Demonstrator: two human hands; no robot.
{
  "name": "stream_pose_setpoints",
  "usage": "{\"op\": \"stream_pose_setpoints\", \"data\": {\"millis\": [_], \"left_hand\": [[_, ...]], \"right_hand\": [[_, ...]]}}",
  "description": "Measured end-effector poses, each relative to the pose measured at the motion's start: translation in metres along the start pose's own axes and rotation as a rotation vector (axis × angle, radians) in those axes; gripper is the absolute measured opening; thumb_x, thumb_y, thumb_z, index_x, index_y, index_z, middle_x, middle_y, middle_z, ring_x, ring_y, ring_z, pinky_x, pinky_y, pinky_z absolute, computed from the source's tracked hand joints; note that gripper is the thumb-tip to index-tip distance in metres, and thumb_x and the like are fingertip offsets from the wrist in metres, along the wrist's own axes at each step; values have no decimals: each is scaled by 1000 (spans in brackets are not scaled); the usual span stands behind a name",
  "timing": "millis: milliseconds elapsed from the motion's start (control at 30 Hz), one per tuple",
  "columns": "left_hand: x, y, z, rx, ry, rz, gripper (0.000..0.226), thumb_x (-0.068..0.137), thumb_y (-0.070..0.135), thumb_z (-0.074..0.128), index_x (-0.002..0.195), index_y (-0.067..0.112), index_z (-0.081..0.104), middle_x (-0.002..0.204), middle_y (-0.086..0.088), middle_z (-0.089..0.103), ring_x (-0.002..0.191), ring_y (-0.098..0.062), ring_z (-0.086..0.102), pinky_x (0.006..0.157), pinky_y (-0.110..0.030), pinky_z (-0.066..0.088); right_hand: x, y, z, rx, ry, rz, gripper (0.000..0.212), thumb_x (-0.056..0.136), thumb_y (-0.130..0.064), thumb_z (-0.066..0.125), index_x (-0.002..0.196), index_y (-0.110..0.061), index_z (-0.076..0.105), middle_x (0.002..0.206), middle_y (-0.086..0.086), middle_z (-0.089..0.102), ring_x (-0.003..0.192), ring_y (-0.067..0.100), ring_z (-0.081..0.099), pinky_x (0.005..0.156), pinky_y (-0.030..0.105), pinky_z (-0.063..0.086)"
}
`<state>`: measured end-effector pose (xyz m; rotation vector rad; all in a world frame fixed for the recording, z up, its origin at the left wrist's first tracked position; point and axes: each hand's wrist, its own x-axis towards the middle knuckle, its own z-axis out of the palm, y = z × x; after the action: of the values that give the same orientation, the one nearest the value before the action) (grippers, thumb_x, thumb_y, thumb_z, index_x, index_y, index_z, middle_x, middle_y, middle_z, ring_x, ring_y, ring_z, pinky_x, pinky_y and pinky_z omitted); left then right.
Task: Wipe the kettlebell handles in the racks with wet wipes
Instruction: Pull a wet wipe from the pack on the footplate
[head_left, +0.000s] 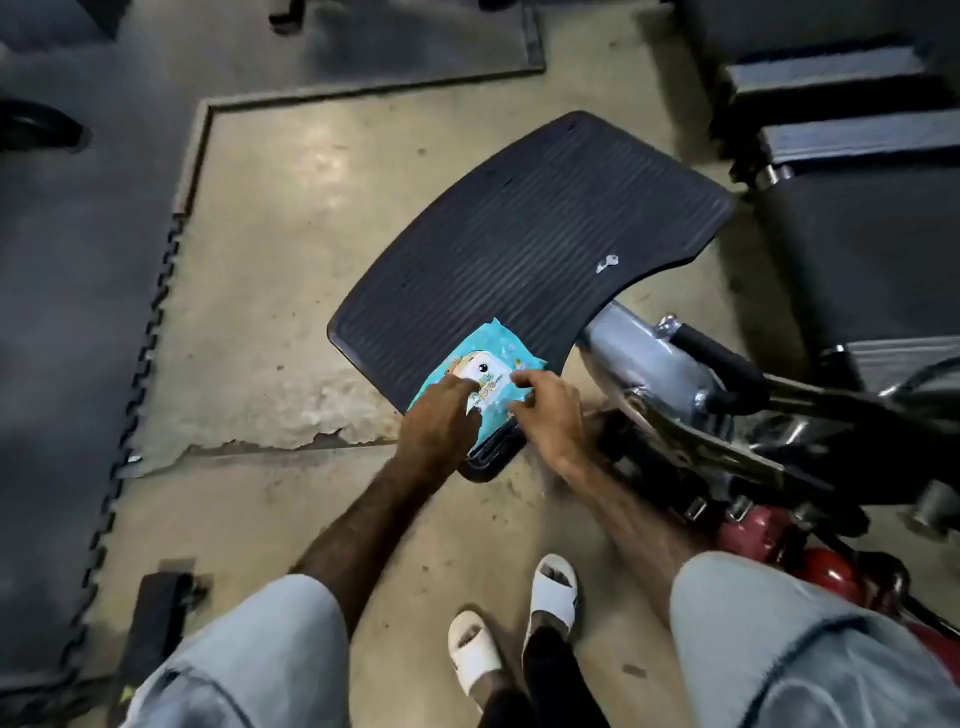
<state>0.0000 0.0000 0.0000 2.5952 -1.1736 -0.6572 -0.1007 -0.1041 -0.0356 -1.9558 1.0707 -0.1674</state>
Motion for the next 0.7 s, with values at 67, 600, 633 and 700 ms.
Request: {"op": "stream_pose_setpoints", "data": {"millis": [67, 600, 633, 700], "left_hand": [[16, -3, 14, 28, 26, 18, 46, 88, 26, 57, 132, 14, 50, 140, -7, 48, 125, -29, 47, 102, -42, 41], [66, -7, 27, 263, -26, 139, 54, 82, 52, 60, 114, 9, 56, 117, -13, 54, 102, -31, 52, 80, -37, 41], [66, -8, 23, 249, -28, 146, 51, 83, 50, 60, 113, 9, 58, 114, -13, 55, 100, -31, 54, 77, -37, 41], [67, -9, 15, 213, -12, 153, 44, 84, 44, 59, 109, 8, 61, 106, -13, 60, 92, -31, 58, 69, -35, 38]], "right_hand": [[8, 7, 10, 31, 32, -42, 45, 76, 0, 71, 120, -8, 66, 121, 9, 64, 106, 25, 64, 99, 34, 48], [27, 19, 28, 13, 81, 66, 35, 89, 2, 63, 124, -1, 64, 118, 16, 60, 94, 14, 54, 76, -6, 32], [29, 19, 28, 21, 85, 78, 35, 89, -2, 65, 124, -3, 65, 119, 14, 61, 95, 12, 55, 76, -6, 31], [29, 18, 28, 25, 84, 86, 37, 89, -8, 68, 125, -9, 66, 120, 9, 63, 101, 15, 59, 89, 5, 40]]}}
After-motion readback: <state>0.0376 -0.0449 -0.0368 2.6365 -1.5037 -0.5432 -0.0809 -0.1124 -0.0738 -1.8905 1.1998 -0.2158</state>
